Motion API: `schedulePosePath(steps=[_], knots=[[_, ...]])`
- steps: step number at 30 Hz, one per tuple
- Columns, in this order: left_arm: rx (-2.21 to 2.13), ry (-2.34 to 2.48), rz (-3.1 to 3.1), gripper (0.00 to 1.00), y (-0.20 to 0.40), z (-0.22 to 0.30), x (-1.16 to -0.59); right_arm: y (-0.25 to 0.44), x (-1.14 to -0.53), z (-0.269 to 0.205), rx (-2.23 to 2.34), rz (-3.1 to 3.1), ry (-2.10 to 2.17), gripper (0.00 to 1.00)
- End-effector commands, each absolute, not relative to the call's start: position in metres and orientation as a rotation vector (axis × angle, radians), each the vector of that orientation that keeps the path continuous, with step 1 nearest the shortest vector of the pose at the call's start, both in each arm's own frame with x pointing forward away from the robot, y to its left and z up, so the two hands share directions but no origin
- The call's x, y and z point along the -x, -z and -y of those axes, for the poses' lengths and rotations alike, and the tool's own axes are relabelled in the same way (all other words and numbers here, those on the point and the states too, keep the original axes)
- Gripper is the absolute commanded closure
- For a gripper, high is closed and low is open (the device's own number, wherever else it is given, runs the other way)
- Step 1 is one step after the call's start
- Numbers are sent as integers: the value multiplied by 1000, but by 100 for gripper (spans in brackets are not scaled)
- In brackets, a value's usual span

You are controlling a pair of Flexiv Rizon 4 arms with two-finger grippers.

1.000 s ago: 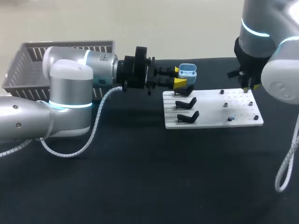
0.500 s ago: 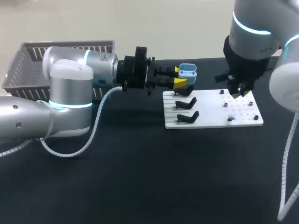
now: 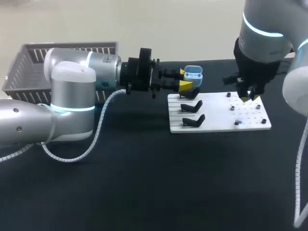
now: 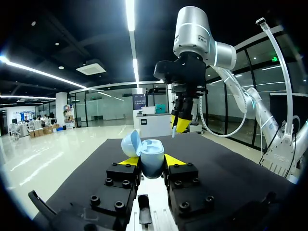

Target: Pick up each earbud case from the left stands, insert the matching earbuds, close the lid, and place the case in the box.

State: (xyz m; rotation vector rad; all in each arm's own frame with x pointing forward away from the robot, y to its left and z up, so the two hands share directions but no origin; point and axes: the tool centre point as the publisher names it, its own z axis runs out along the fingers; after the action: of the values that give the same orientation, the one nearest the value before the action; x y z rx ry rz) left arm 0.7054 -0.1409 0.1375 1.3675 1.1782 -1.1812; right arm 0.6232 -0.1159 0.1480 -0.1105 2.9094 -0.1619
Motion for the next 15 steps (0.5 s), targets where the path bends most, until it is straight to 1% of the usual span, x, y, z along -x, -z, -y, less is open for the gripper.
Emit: schedulePosePath(steps=[1, 6, 15], knots=[[-1366, 1180, -1176, 100, -137, 141, -706, -184, -631, 97, -68, -2913, 236, 100], [-1366, 1180, -1176, 100, -137, 141, -706, -208, -632, 79, -194, -2874, 271, 100], [-1366, 1180, -1176, 100, -137, 141, -706, -213, -640, 48, -288, -2942, 159, 100]])
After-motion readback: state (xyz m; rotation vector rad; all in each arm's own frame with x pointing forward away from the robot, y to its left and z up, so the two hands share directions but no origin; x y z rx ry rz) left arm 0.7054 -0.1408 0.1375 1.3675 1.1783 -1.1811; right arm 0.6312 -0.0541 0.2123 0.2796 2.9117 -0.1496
